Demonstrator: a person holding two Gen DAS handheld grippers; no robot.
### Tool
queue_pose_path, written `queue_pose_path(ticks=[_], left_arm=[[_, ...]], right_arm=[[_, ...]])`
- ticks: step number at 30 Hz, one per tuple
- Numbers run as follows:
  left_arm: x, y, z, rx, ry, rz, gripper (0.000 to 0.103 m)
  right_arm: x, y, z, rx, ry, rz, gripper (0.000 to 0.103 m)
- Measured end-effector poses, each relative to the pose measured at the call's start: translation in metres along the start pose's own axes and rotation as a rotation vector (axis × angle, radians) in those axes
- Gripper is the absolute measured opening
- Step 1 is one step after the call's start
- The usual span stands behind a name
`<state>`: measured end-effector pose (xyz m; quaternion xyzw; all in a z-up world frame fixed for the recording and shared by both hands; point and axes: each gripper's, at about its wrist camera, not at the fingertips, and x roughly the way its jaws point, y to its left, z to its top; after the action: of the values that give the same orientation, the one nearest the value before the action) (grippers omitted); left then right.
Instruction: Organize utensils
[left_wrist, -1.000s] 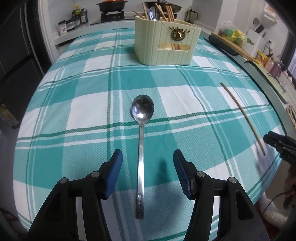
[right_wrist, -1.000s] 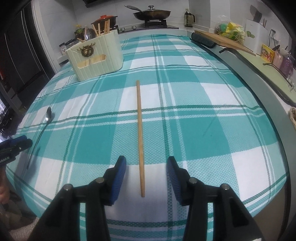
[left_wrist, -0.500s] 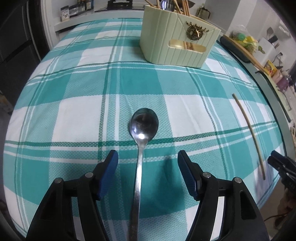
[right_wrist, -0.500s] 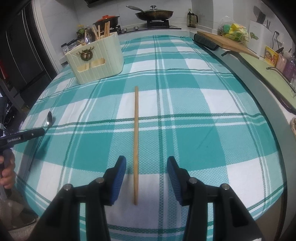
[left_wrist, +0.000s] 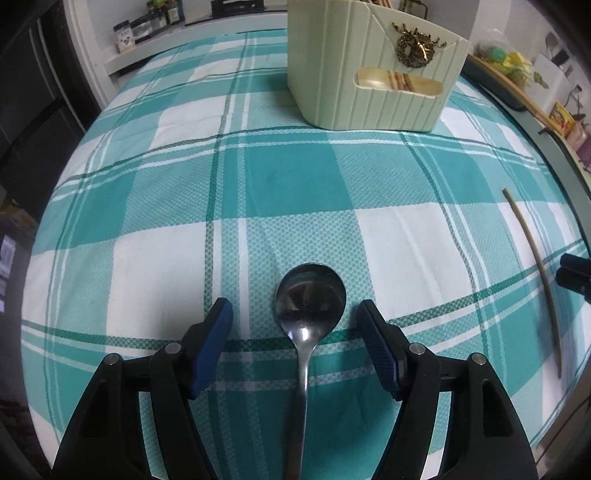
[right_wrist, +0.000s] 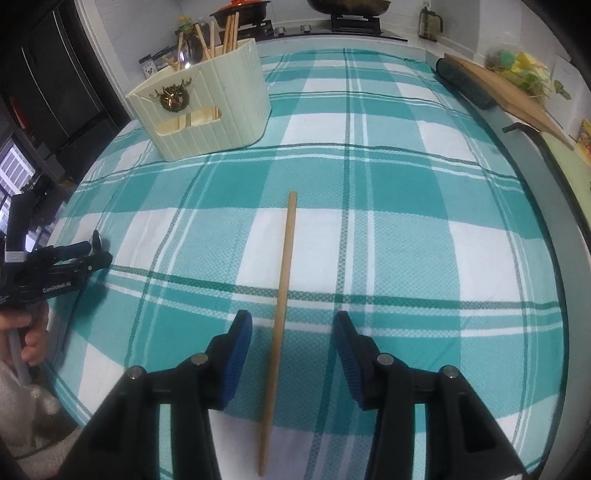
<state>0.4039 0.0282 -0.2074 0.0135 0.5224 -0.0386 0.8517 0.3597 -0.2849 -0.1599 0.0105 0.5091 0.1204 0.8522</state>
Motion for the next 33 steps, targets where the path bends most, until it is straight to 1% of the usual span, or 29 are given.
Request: queue_pose_path(ticks=[2,4,5,6,7,8,9,11,12,13,15,17,20,26,29,33], left_arm=[[0.001,-0.001,0.001,-0.004,-0.007,0.009,0.071],[0.002,-0.006,0.002,0.003,-0.013,0.024,0.068],[0.002,-0.009,0.003,0.009,-0.016,0.021,0.060],[0.001,-0.011,0.004,0.012,-0.018,0.011,0.050],[0.000,-0.013,0.005,0.014,-0.020,0.014,0.045],[0.000,-0.014,0.005,0.014,-0.023,0.022,0.036],[-0.001,-0.015,0.005,0.013,-0.025,0.028,0.036],[-0.001,-0.015,0.004,0.014,-0.039,0.036,0.036],[-0.002,-0.016,0.003,0.019,-0.048,0.039,0.036],[-0.003,-0.016,0.002,0.021,-0.055,0.037,0.036],[-0.009,-0.015,0.001,0.014,-0.068,0.013,0.036],[-0.023,-0.013,-0.001,0.009,-0.103,0.003,0.036],[-0.052,-0.010,-0.004,0.003,-0.161,-0.020,0.036],[-0.114,-0.003,-0.016,-0.007,-0.268,-0.077,0.036],[-0.140,0.003,-0.022,-0.025,-0.317,-0.111,0.036],[-0.164,0.009,-0.027,-0.058,-0.364,-0.152,0.036]], right_arm=[[0.014,0.004,0.010,-0.032,0.038,-0.003,0.047],[0.027,0.009,0.020,-0.059,0.065,-0.012,0.047],[0.034,0.012,0.023,-0.071,0.079,-0.011,0.047],[0.040,0.014,0.026,-0.074,0.090,-0.013,0.047],[0.044,0.017,0.030,-0.079,0.073,-0.026,0.046],[0.046,0.019,0.035,-0.088,0.067,-0.043,0.045],[0.049,0.020,0.039,-0.089,0.066,-0.051,0.041],[0.052,0.020,0.046,-0.084,0.056,-0.077,0.015],[0.053,0.019,0.049,-0.080,0.052,-0.082,0.011],[0.053,0.017,0.051,-0.071,0.048,-0.074,0.008],[0.052,0.011,0.053,-0.038,0.039,-0.051,0.007],[0.047,0.004,0.053,0.004,0.021,-0.015,0.007],[0.022,0.004,0.048,0.028,-0.046,0.018,0.007],[-0.053,0.015,0.032,0.027,-0.212,0.071,0.007],[-0.089,0.024,0.021,0.011,-0.304,0.076,0.007],[-0.124,0.038,0.005,-0.019,-0.417,0.065,0.007]])
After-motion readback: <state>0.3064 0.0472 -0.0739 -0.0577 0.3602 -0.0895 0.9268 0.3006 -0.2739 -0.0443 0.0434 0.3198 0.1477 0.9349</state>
